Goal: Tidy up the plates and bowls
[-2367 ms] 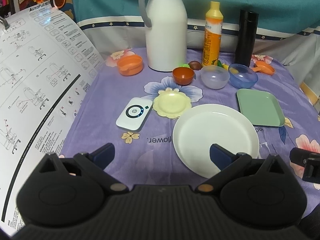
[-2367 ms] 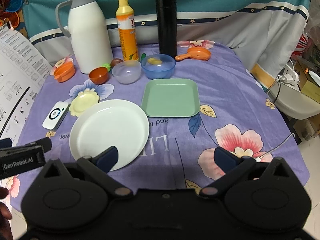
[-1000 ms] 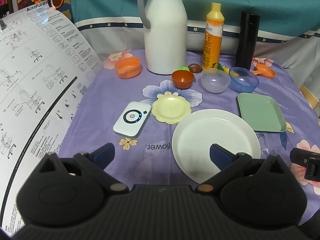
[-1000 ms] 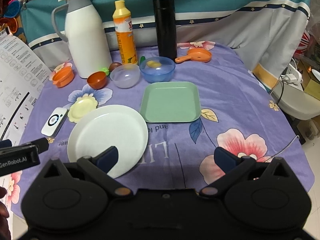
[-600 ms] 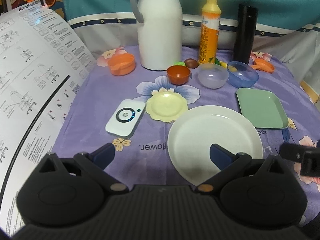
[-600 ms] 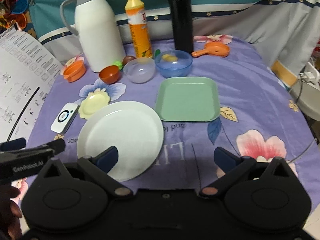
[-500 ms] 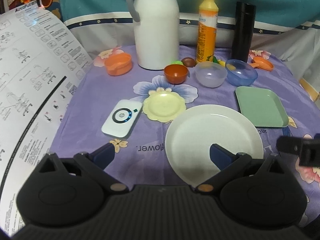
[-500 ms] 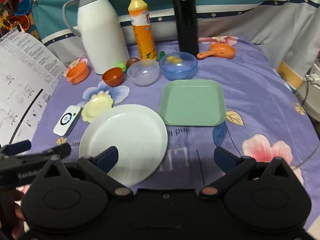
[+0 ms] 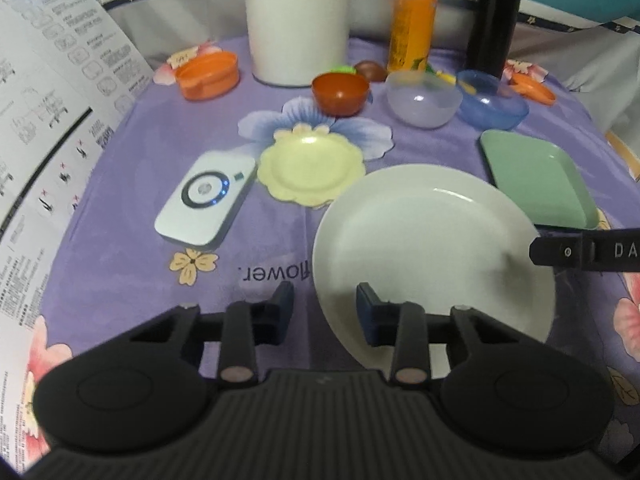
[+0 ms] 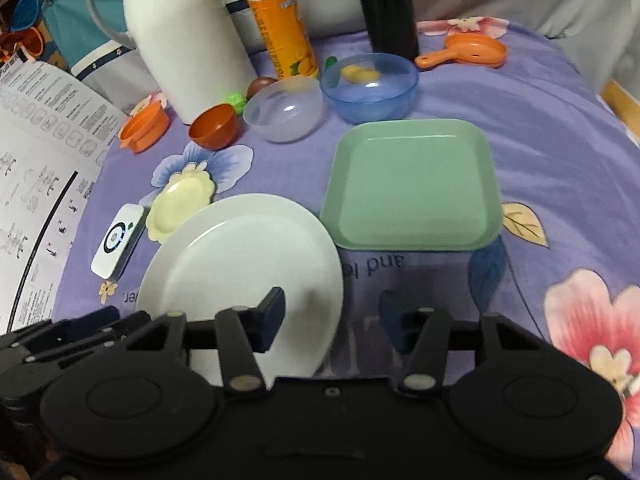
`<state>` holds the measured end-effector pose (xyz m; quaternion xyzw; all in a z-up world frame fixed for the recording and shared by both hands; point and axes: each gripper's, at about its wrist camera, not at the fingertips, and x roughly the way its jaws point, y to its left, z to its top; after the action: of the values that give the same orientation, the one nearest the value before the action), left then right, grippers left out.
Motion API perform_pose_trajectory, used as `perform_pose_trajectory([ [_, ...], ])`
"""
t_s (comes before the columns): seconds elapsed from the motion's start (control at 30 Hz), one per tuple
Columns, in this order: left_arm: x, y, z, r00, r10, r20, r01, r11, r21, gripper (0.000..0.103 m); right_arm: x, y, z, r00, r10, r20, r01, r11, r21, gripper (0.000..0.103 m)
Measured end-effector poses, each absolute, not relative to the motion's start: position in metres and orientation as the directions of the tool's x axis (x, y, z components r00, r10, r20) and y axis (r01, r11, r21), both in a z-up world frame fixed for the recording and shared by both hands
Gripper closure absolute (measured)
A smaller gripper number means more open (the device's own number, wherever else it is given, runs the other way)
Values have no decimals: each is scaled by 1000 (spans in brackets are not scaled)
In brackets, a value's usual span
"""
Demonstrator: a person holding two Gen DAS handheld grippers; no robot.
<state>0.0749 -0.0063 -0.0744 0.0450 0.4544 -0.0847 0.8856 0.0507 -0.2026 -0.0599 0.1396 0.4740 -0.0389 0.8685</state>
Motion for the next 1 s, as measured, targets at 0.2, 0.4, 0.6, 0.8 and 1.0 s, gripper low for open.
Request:
perform_pose_trajectory([
  [0.2, 84, -5, -88, 546, -122, -829, 183, 983, -25, 68, 71, -202, -74, 519, 87, -850, 194, 957, 216, 70],
  [0.4, 87, -14, -89, 553, -145, -821, 214, 976, -29, 71, 76, -197, -84, 498, 98, -861, 165, 965, 205, 79],
  [0.6, 88, -20, -87, 560, -114, -820, 197, 980, -2, 75, 77, -194, -84, 504, 88, -859, 165, 967, 196, 79],
  [0.8, 82, -15, -75, 560, -94, -823, 193, 981, 19, 80, 74, -189, -79, 487, 77, -870, 175, 967, 184, 78],
  [1.0, 67, 4, -53, 587, -67, -806, 169, 985, 41, 80, 59, -172, -62, 475, 99, -874, 159, 968, 196, 78],
])
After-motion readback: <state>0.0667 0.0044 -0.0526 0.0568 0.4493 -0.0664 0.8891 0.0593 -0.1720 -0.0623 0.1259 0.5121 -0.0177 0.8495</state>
